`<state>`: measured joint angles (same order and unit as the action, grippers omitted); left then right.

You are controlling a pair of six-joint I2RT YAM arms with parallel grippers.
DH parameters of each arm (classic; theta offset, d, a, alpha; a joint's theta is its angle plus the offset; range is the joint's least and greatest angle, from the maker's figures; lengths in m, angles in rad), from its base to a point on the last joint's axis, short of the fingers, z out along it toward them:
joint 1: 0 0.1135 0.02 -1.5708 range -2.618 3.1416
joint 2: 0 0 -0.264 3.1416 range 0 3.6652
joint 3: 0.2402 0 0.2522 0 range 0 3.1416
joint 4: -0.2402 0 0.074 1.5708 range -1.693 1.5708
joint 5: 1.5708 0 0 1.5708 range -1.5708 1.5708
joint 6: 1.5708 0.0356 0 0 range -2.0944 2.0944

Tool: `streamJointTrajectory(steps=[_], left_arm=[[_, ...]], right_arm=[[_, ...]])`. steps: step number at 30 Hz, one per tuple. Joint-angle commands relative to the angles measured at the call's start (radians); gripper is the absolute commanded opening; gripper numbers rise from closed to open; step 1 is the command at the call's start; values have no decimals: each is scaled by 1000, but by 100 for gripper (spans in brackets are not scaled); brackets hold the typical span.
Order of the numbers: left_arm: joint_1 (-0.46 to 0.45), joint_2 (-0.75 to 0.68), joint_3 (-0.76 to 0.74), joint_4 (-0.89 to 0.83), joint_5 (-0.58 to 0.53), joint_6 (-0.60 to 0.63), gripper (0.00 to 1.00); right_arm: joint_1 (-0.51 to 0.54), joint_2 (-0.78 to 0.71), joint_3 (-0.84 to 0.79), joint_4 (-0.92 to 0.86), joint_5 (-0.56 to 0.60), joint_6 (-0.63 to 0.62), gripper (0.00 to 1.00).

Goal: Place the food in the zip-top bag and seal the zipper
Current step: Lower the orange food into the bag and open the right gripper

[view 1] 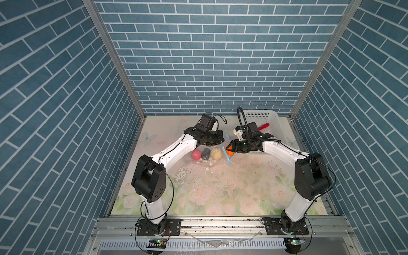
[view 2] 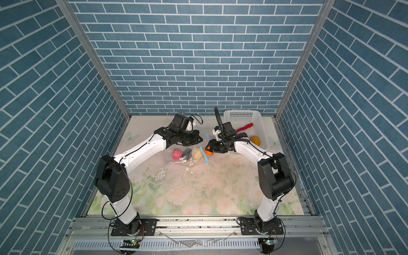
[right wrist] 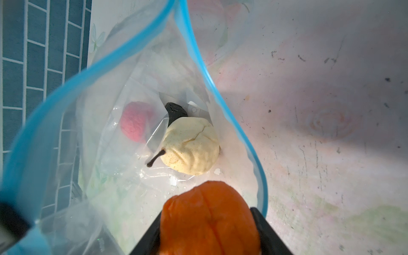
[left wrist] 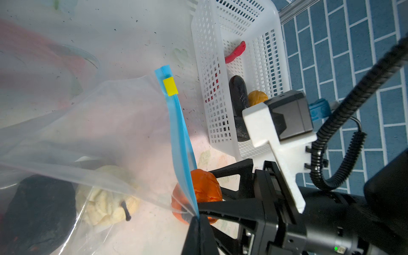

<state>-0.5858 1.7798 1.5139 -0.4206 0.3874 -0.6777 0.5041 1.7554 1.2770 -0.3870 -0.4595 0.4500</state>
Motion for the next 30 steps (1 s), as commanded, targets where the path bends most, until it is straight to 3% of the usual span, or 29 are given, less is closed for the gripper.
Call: streamJointTrajectory(steps=[1, 15, 30], left_arm=[[2, -31, -15, 12, 9, 1, 0], [2, -33, -21, 18, 8, 2, 0], [3, -37, -26, 17, 6, 3, 0]], right_arm=[[9, 25, -15, 11, -2, 25, 56], [17, 19, -3, -3, 30, 21, 72], [-12, -56, -7, -30, -26, -65, 76]])
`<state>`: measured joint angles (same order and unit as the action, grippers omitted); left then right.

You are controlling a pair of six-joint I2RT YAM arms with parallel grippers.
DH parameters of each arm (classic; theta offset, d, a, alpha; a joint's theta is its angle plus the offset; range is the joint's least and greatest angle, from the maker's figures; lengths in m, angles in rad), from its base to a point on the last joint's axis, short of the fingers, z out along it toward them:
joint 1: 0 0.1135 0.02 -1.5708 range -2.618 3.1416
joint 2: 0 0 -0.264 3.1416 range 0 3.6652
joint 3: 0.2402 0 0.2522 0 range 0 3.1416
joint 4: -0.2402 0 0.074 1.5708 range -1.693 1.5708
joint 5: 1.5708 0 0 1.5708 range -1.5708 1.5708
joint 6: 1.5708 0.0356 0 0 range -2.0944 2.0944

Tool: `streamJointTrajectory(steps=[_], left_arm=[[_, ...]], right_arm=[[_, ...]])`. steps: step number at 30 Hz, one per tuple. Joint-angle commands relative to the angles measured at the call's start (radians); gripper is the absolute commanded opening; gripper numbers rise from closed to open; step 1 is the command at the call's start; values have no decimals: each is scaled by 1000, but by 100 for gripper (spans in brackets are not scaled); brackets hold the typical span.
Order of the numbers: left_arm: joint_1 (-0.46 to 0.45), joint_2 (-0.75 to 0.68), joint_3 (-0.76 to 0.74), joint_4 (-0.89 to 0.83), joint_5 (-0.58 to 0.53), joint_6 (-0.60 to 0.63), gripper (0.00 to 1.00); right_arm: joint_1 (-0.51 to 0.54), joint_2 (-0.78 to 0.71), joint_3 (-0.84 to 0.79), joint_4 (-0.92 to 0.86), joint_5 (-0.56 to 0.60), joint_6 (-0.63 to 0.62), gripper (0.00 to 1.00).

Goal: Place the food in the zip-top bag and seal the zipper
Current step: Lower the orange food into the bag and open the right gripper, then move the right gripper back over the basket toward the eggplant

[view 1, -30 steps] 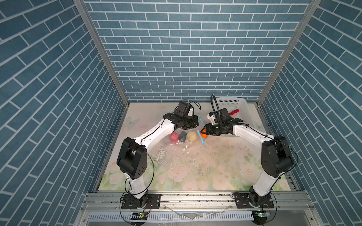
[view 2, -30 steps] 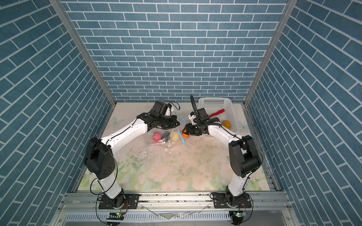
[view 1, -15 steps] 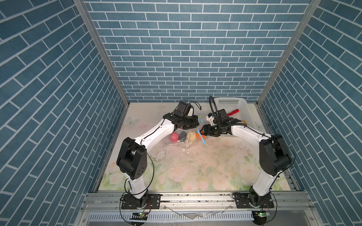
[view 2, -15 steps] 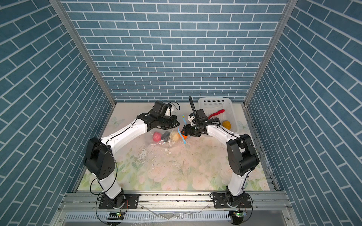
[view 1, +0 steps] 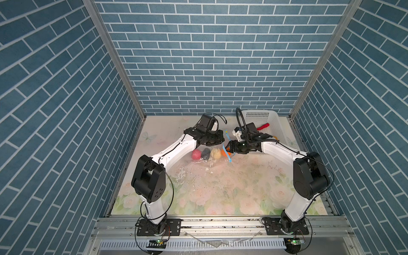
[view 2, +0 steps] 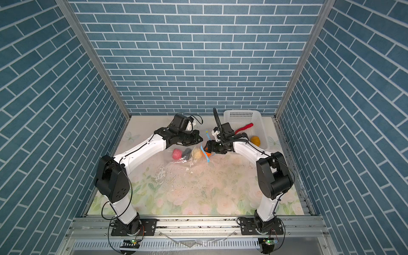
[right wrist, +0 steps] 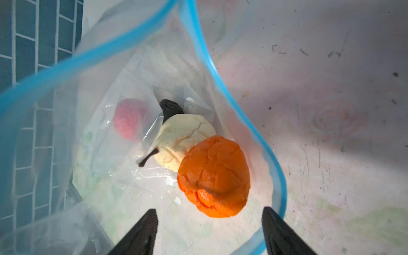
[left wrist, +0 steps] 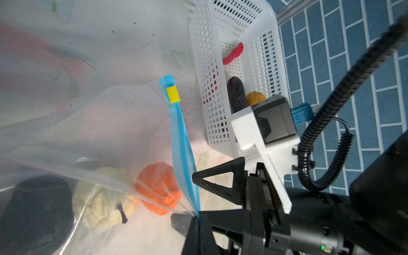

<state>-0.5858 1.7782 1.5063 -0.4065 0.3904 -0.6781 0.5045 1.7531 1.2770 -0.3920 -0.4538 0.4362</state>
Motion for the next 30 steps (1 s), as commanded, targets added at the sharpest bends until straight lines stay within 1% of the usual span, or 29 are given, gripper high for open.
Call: streamJointTrajectory(steps=[1, 5, 10, 17, 19, 21, 23, 26, 30], left_arm=[[3, -36, -18, 3, 1, 3, 0], [4, -39, -20, 1, -1, 7, 0], [4, -37, -18, 1, -1, 8, 0], [4, -39, -14, 1, 1, 8, 0], [4, -40, -14, -1, 2, 7, 0], [4, -42, -14, -3, 0, 8, 0], [4, -43, -15, -2, -2, 7, 0], [4, -39, -14, 2, 1, 3, 0], [4, -35, -11, 2, 3, 2, 0]], right_arm=[[-21, -62, -10, -23, -48, -51, 76], [-60, -98, -29, 2, -139, -53, 75], [-118, -143, -63, 20, -224, -40, 74], [-199, -200, -78, 9, -235, -7, 73], [-215, -202, -51, -43, -186, 15, 72], [-229, -189, -4, -137, -102, 35, 71], [-239, -173, 44, -221, -35, 12, 72], [-250, -159, 81, -273, 69, -27, 72], [-273, -133, 122, -309, 173, -61, 72]])
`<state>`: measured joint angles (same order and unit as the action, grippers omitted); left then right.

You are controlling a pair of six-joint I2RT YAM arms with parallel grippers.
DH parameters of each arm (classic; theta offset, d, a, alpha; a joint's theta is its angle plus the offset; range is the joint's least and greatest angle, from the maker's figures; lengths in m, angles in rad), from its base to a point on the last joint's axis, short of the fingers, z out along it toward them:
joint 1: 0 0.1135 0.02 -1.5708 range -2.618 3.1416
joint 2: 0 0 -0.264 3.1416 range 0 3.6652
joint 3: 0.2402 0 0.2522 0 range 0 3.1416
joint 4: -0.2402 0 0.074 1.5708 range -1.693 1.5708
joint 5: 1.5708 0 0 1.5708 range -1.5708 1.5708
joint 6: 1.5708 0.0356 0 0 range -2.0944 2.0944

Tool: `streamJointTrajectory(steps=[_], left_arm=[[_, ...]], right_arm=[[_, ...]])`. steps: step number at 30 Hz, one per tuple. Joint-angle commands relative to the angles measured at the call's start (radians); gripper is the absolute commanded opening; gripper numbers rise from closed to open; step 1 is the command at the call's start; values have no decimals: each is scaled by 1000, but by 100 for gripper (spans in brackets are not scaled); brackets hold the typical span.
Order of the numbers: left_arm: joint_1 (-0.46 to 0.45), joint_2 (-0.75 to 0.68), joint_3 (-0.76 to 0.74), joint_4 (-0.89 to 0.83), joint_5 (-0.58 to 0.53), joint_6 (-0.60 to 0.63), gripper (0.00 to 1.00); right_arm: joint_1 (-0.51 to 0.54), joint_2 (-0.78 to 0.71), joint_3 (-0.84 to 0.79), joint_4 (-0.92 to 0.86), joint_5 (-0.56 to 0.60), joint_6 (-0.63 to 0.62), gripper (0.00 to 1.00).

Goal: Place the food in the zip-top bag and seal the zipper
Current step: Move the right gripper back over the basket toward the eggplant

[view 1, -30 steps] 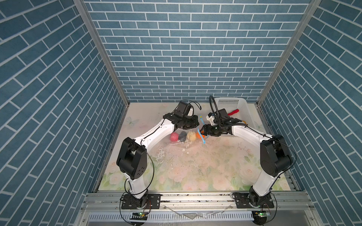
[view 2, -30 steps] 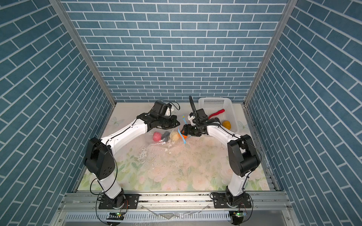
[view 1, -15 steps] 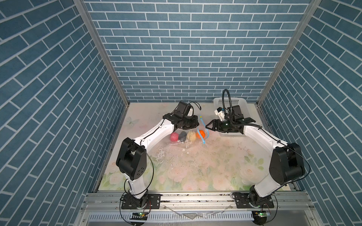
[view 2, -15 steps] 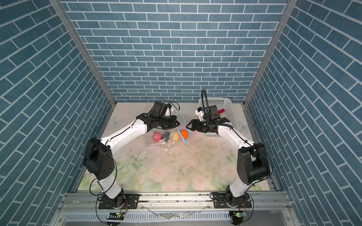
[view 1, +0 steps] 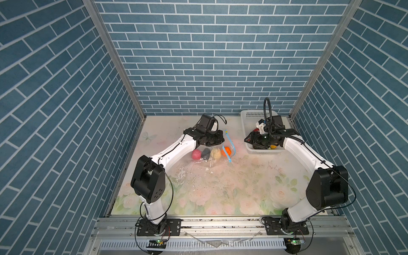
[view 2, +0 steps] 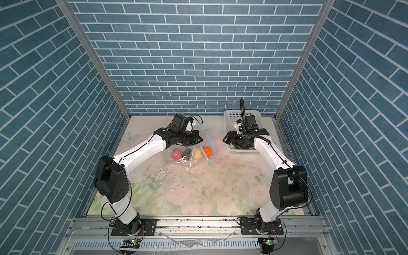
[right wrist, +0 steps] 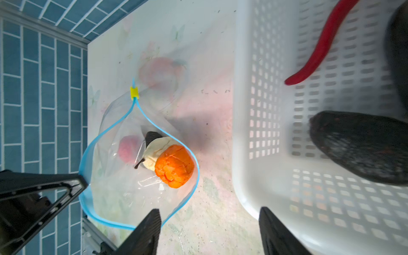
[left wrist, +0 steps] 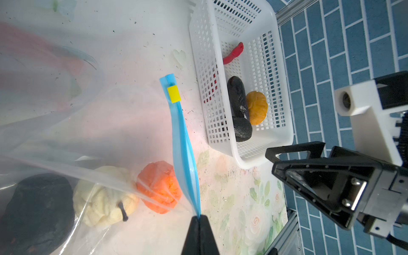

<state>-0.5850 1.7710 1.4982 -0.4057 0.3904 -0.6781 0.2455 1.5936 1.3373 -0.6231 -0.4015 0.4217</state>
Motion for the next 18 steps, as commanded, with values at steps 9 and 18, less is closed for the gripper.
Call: streamJointTrajectory(steps=[9, 18], left_arm=[[5, -35, 19, -18, -1, 12, 0], [7, -28, 24, -24, 11, 15, 0]], right_arm=[[-52, 161, 203, -159, 336, -132, 71], [-76, 333, 345, -212, 409, -178, 71]])
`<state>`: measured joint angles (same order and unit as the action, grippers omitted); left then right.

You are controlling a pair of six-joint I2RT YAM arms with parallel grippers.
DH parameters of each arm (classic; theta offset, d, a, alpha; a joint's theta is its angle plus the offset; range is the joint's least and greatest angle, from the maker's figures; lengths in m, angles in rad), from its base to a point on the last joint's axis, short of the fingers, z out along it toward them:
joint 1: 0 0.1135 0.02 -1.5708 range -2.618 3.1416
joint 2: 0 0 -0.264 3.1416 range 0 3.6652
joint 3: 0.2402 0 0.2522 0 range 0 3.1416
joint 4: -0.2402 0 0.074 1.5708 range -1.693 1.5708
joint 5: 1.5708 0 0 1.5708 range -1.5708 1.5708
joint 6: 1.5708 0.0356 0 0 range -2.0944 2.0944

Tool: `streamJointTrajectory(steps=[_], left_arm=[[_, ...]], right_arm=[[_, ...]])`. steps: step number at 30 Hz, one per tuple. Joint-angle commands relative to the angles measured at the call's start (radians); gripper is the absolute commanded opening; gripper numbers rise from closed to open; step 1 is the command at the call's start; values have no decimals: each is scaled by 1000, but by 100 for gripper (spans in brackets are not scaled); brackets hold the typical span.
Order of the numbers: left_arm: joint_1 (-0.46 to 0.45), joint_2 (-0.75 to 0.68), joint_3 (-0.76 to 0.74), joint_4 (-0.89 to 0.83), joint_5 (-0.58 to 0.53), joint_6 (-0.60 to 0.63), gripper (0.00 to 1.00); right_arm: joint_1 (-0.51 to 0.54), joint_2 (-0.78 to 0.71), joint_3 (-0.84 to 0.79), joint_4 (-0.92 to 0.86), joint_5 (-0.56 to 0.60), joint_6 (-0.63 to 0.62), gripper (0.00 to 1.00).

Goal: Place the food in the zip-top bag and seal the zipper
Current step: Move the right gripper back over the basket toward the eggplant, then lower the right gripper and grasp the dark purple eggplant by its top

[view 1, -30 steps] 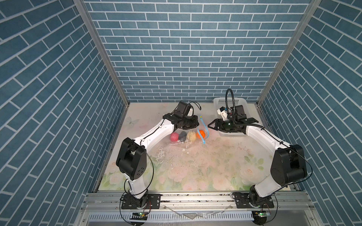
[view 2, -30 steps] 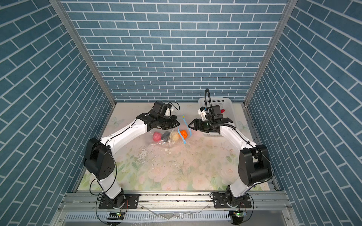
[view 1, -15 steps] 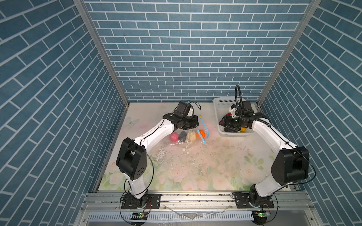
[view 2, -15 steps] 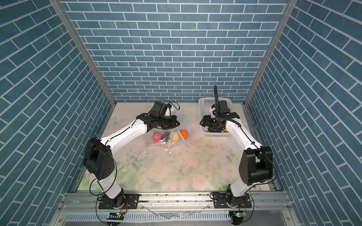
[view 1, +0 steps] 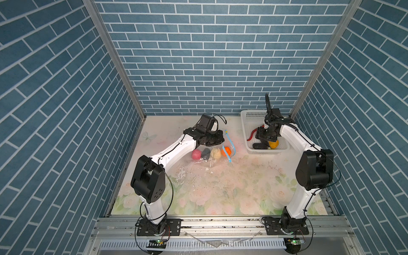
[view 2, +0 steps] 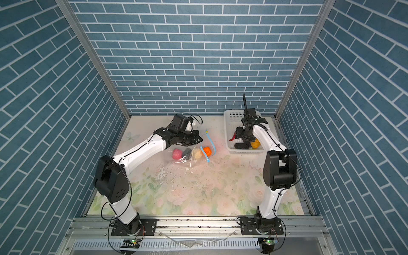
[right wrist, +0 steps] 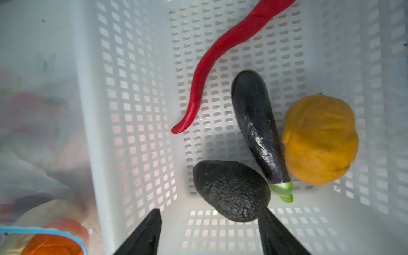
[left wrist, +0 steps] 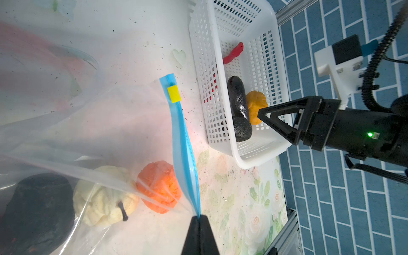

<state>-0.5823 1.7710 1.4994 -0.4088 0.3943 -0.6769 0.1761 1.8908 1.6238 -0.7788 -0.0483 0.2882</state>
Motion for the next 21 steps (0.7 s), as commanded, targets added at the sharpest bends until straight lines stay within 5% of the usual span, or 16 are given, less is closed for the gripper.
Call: streamJointTrajectory(steps=[1, 8, 21], left_arm=[[5, -28, 19, -18, 8, 14, 0], [7, -18, 22, -14, 15, 14, 0], [9, -18, 18, -10, 18, 13, 0]], right_arm=[[-8, 53, 75, -65, 69, -48, 71], [-25, 175, 208, -113, 150, -82, 69], [-65, 393, 445, -167, 97, -114, 65]])
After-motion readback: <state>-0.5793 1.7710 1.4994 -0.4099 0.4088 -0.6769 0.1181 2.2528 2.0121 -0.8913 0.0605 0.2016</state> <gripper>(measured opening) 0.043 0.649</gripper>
